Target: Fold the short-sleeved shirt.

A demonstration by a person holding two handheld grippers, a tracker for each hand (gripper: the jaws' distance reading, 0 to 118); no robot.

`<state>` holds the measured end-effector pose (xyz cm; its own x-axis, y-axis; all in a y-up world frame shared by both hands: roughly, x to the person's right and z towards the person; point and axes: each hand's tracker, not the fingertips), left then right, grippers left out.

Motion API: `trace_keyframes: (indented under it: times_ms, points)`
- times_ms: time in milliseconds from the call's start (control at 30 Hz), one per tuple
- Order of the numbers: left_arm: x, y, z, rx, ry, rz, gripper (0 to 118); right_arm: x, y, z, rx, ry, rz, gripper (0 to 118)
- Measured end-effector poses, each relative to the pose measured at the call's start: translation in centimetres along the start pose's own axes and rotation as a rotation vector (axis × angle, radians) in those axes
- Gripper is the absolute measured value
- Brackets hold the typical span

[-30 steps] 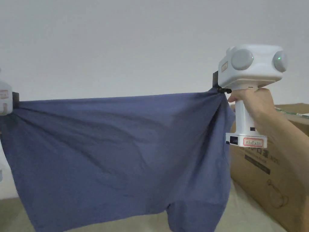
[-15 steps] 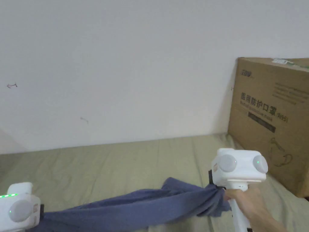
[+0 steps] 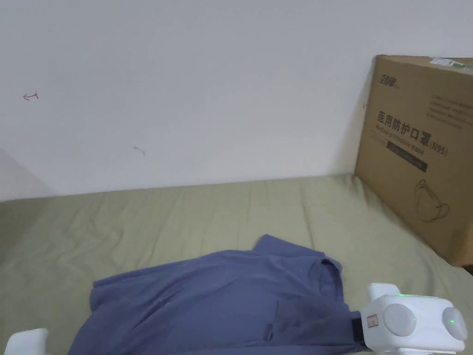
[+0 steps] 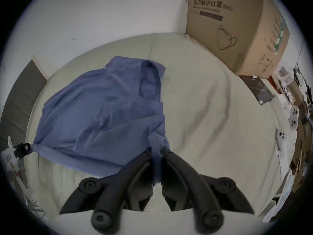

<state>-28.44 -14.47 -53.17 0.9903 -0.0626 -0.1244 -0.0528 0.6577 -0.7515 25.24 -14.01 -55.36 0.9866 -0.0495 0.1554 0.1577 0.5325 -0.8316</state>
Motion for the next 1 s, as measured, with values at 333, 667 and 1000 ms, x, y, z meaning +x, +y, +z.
trace_keyframes:
  times_ms: [333,667,1000]
  points:
    - [-2.8,-14.1,14.2,-0.038,0.01,-0.072,5,3.8,-17.2,10.8,-0.025,0.017,-0.029,6]
    - [-3.7,-22.1,18.0,-0.1,0.001,-0.028,71,5.4,-25.9,12.3,-0.058,0.014,-0.093,42]
    - [-5.4,-23.1,22.3,-0.02,-0.113,0.065,39,4.0,-24.9,16.7,0.087,0.103,0.01,70]
